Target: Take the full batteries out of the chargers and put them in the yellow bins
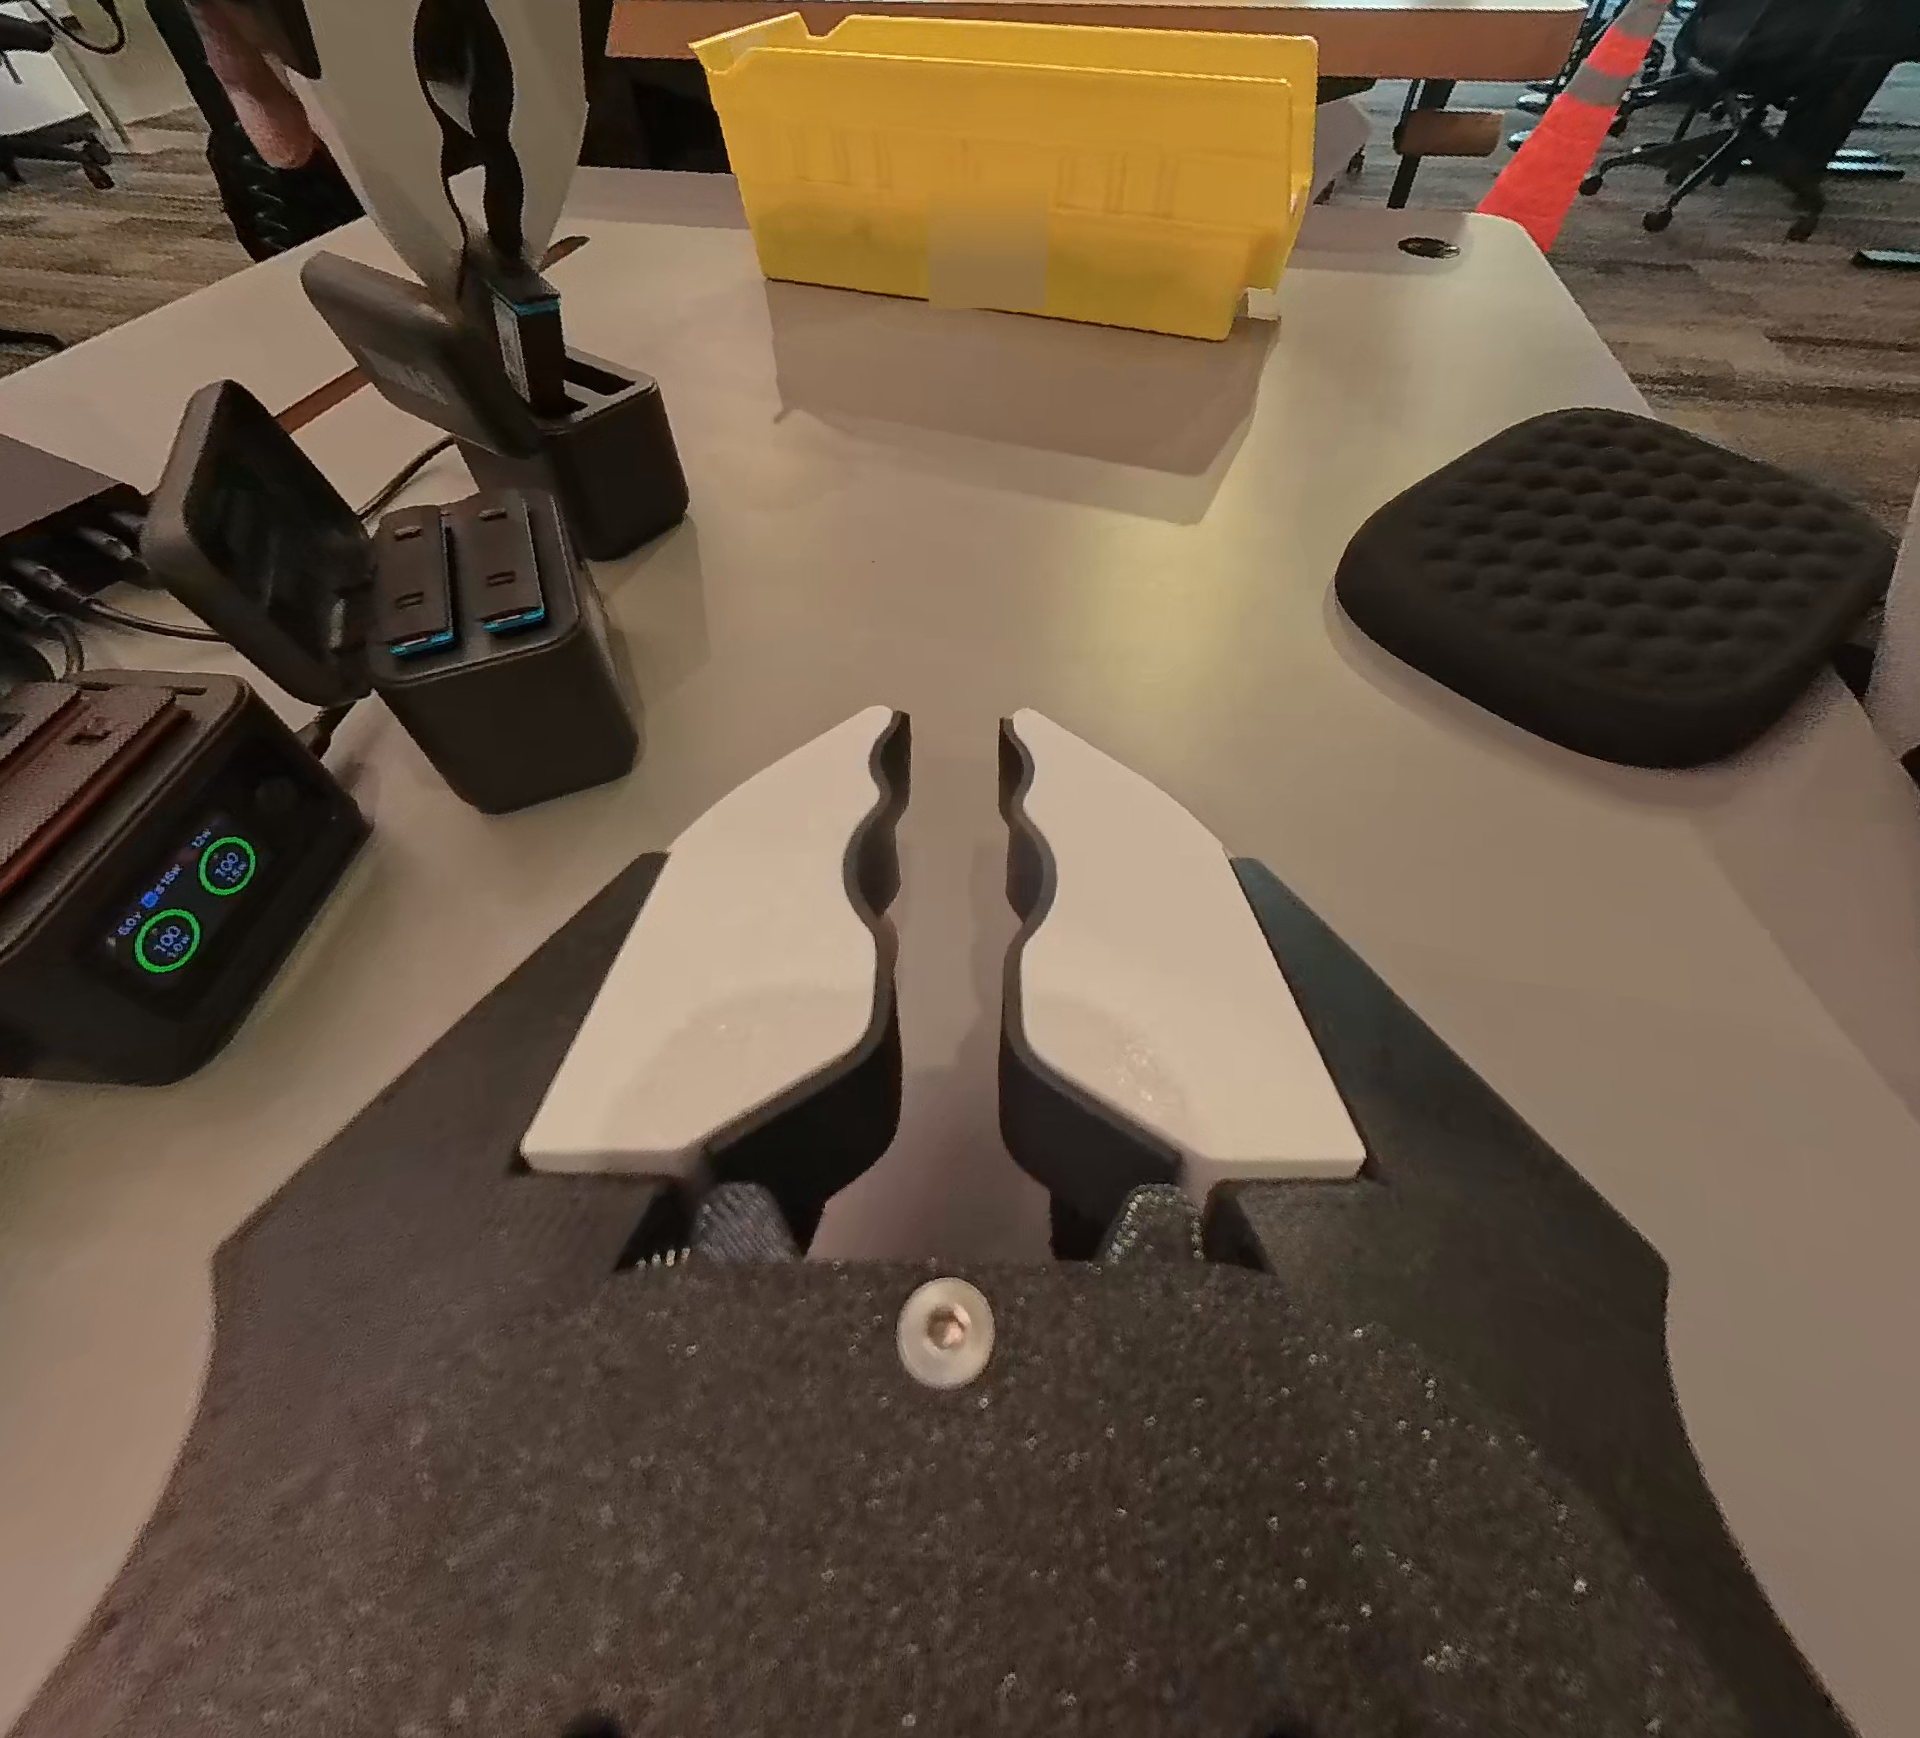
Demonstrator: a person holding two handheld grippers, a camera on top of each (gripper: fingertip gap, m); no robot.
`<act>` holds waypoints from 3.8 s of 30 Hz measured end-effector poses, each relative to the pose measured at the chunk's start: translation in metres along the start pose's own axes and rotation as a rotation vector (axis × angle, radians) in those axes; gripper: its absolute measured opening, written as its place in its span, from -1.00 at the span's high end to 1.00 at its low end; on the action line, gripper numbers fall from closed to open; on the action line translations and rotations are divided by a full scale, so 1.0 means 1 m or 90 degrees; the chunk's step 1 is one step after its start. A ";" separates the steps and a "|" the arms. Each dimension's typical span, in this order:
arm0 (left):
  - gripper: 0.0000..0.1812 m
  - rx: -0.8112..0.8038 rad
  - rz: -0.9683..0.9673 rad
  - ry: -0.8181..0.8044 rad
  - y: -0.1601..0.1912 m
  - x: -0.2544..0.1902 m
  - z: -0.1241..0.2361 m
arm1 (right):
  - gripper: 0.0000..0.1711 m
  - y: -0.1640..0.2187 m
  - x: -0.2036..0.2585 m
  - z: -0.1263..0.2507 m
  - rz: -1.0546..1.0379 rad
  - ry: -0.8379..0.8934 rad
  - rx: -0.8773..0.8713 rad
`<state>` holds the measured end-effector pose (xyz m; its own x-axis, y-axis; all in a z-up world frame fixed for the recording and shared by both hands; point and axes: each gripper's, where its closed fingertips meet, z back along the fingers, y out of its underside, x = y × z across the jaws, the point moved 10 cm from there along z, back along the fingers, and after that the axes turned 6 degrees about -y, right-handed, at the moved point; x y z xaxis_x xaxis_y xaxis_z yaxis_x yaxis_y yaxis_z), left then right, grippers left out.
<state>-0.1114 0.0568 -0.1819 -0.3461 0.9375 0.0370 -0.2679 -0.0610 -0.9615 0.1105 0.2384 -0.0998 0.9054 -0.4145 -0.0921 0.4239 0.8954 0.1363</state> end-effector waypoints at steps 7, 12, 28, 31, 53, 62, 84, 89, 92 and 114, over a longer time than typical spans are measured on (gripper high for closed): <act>0.84 0.000 0.006 0.003 0.000 0.001 0.000 | 0.83 -0.002 -0.002 0.000 0.017 -0.015 -0.008; 0.85 0.001 0.008 0.004 0.000 0.001 0.000 | 0.83 0.001 -0.001 -0.003 0.023 -0.016 0.002; 0.86 0.006 0.012 0.011 0.000 0.002 -0.001 | 0.82 -0.001 -0.003 -0.021 0.042 -0.033 0.031; 0.86 0.007 0.009 0.012 0.001 0.001 -0.001 | 0.82 -0.001 -0.003 -0.022 0.032 -0.035 0.034; 0.88 0.016 -0.010 0.021 0.001 -0.002 -0.002 | 0.87 0.008 0.009 -0.012 -0.206 0.027 -0.079; 0.88 0.018 -0.013 0.016 0.001 -0.003 -0.002 | 0.81 -0.006 0.001 -0.018 -0.103 -0.003 0.016; 0.89 0.026 -0.039 0.029 0.002 -0.008 -0.002 | 0.81 -0.028 -0.005 -0.017 -0.073 -0.033 0.181; 0.89 0.028 -0.039 0.028 0.002 -0.008 -0.003 | 0.78 -0.014 -0.004 -0.002 -0.199 -0.036 0.085; 0.89 0.030 -0.039 0.027 0.002 -0.008 -0.003 | 0.77 -0.004 -0.002 0.003 -0.239 -0.034 0.054; 0.89 0.041 -0.051 0.030 0.002 -0.009 -0.004 | 0.83 -0.026 -0.004 -0.019 -0.038 0.028 0.283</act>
<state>-0.1051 0.0492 -0.1857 -0.2795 0.9551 0.0985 -0.3503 -0.0059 -0.9366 0.0952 0.2196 -0.1223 0.8809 -0.4480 -0.1526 0.4542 0.7096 0.5386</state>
